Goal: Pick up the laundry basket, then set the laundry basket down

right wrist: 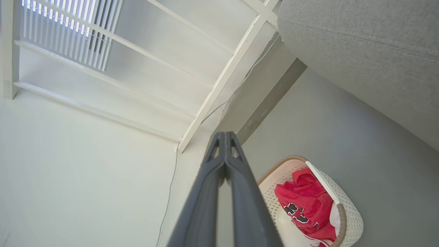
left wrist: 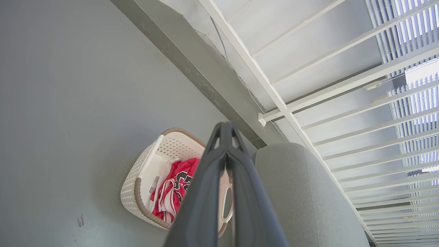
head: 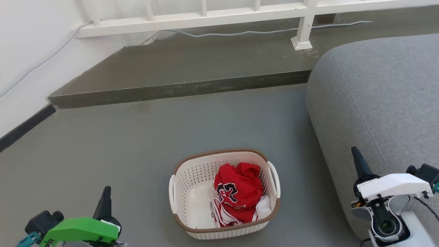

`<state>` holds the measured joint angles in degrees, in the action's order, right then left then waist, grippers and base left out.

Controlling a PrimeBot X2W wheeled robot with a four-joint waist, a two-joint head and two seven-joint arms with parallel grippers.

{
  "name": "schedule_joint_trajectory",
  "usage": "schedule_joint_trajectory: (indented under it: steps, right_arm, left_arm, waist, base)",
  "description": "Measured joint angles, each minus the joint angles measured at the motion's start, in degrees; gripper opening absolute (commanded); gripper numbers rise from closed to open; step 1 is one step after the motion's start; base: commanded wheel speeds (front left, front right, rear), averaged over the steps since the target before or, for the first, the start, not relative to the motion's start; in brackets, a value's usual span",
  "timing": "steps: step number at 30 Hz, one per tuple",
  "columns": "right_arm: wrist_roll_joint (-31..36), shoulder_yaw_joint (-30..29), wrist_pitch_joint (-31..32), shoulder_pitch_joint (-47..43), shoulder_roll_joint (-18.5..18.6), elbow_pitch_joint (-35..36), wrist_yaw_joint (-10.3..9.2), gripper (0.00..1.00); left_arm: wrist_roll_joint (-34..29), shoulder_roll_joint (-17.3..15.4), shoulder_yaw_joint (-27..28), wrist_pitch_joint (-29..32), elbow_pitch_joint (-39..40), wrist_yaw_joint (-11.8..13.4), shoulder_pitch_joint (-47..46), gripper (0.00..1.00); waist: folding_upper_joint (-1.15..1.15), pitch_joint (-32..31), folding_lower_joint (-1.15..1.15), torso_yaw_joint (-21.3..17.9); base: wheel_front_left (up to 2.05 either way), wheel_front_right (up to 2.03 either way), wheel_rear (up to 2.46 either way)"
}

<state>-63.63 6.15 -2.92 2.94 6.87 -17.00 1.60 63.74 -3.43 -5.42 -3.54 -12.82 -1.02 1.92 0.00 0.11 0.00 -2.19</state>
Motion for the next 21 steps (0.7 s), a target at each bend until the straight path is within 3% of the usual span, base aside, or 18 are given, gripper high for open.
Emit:
schedule_joint_trajectory:
  steps: [21]
  right_arm:
    - [-13.82, -5.39, 3.5, 0.1, -1.48, 0.23, 2.44, 0.0]
  left_arm:
    - [14.25, -0.24, 3.18, 3.5, -1.25, -2.59, -2.19, 0.0]
  waist:
    - [0.0, 0.03, 0.0, 1.03]
  base:
    - [0.0, 0.0, 0.0]
